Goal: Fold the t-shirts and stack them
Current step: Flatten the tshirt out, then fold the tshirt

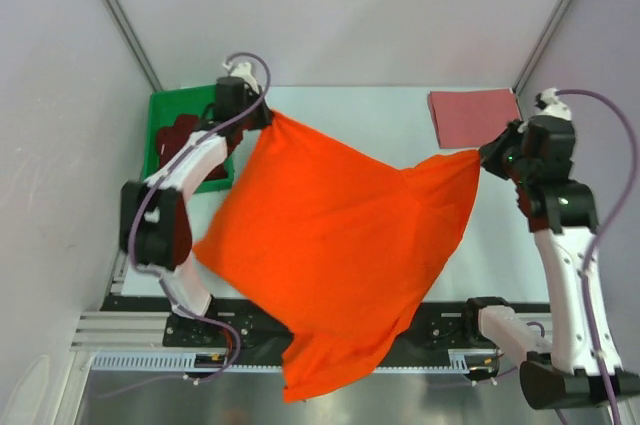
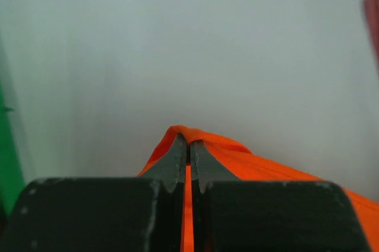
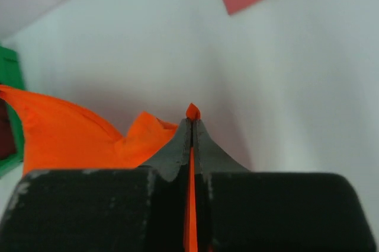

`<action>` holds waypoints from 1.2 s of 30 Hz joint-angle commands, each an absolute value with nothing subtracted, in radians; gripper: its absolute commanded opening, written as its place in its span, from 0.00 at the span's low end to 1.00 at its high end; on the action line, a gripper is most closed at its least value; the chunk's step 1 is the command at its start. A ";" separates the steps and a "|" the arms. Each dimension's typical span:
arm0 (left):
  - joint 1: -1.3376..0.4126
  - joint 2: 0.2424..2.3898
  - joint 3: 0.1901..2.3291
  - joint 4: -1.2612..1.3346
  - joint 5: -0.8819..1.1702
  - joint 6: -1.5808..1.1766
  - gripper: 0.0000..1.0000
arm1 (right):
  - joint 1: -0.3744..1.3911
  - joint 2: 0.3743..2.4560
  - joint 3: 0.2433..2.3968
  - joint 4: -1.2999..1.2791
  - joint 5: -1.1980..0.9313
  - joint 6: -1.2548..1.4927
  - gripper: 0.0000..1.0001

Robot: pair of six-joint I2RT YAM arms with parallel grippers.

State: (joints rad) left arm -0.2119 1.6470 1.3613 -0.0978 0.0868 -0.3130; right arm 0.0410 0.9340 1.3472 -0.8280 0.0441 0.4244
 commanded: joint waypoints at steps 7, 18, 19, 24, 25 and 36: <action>-0.244 2.227 1.946 -0.146 0.163 -0.308 0.00 | -0.101 1.185 1.135 -0.396 0.120 0.357 0.00; -0.241 2.474 2.197 -0.132 0.190 -0.351 0.00 | -0.118 1.512 1.230 -0.278 0.084 0.302 0.00; -0.241 2.477 2.197 -0.133 0.189 -0.351 0.00 | -0.118 1.520 1.238 -0.284 0.077 0.307 0.00; -0.227 2.500 2.212 -0.129 0.201 -0.373 0.00 | -0.088 1.509 1.269 -0.342 0.078 0.340 0.00; -0.221 2.496 2.212 -0.132 0.198 -0.373 0.00 | -0.077 1.506 1.281 -0.382 0.083 0.353 0.00; -0.173 2.405 2.148 -0.230 0.195 -0.319 0.00 | 0.084 1.347 1.263 -0.679 0.127 0.500 0.00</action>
